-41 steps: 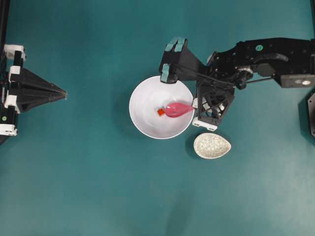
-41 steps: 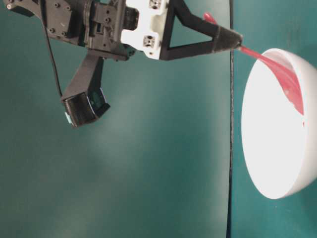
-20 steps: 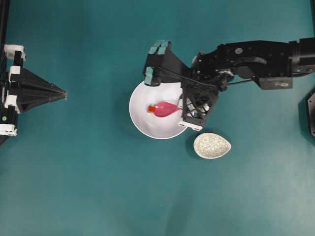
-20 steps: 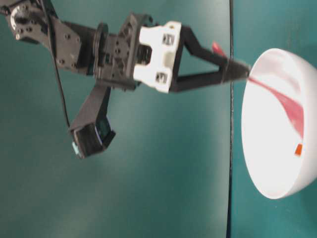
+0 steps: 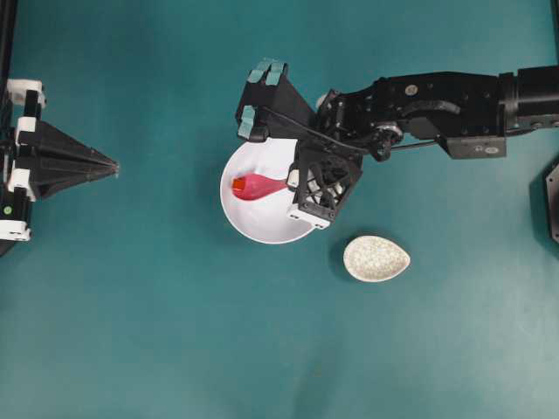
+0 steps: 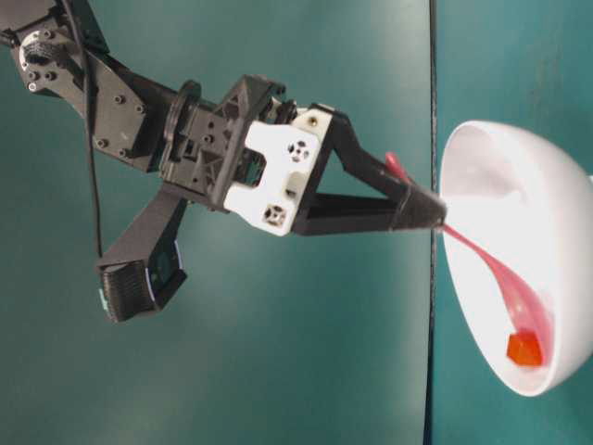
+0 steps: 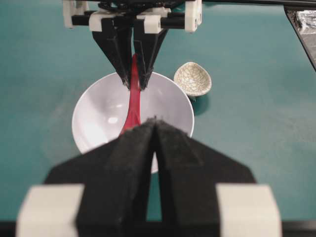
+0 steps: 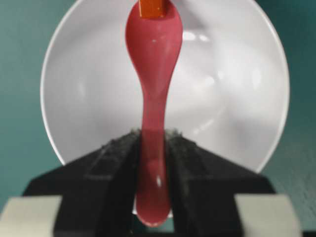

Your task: Grip the spoon and scoop the red block from the bowl with right arm.

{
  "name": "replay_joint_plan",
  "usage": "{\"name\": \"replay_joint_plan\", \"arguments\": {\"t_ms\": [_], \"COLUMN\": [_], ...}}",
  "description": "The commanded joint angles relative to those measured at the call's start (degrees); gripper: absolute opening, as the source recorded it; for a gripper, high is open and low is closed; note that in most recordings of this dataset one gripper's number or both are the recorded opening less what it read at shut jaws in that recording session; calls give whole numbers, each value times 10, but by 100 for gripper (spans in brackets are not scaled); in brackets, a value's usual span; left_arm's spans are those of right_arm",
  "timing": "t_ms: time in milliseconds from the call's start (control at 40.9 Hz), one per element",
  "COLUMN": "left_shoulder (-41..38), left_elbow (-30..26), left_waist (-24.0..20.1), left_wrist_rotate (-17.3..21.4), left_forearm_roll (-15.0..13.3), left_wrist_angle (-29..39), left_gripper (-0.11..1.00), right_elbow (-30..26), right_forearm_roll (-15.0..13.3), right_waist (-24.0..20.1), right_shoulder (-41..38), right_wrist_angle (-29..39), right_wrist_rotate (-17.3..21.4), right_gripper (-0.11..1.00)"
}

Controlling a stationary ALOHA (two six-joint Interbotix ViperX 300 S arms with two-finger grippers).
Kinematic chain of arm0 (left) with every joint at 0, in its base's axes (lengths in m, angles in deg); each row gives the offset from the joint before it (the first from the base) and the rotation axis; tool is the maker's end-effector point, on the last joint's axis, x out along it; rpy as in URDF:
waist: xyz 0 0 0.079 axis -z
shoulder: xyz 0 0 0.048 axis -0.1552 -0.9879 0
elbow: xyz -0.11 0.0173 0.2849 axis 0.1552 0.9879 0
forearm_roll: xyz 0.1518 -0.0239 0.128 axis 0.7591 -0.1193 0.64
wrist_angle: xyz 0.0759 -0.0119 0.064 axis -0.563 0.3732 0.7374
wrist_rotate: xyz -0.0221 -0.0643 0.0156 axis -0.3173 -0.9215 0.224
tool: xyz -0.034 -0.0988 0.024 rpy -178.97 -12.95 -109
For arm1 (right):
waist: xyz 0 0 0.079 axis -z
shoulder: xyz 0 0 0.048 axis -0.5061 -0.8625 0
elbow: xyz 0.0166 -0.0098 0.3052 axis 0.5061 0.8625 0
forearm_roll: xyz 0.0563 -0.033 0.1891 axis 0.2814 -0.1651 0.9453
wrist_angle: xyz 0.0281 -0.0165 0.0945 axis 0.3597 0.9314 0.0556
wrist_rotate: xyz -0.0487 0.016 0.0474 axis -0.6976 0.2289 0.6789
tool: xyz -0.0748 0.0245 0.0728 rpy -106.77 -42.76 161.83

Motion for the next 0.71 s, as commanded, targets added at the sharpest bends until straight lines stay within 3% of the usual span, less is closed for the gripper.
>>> {"name": "replay_joint_plan", "arguments": {"t_ms": [0,244,513,684], "left_shoulder": [-3,-4,-3,-3], "left_elbow": [-14,-15,-14,-14], "left_waist": [1,2,2,2], "left_wrist_rotate": [1,1,0,0], "left_forearm_roll": [2,2,2,2], "left_wrist_angle": [-3,-3,-4,-3], "left_gripper": [0,0,0,0], "right_elbow": [-4,50,151,207], "right_forearm_roll": [2,3,8,10], "right_waist": [-5,-15,-33,-34], "right_shoulder": [21,60,128,186], "right_wrist_angle": [-14,-73,-196,-268], "right_wrist_rotate": [4,6,9,37], "right_gripper": [24,24,24,24]}}
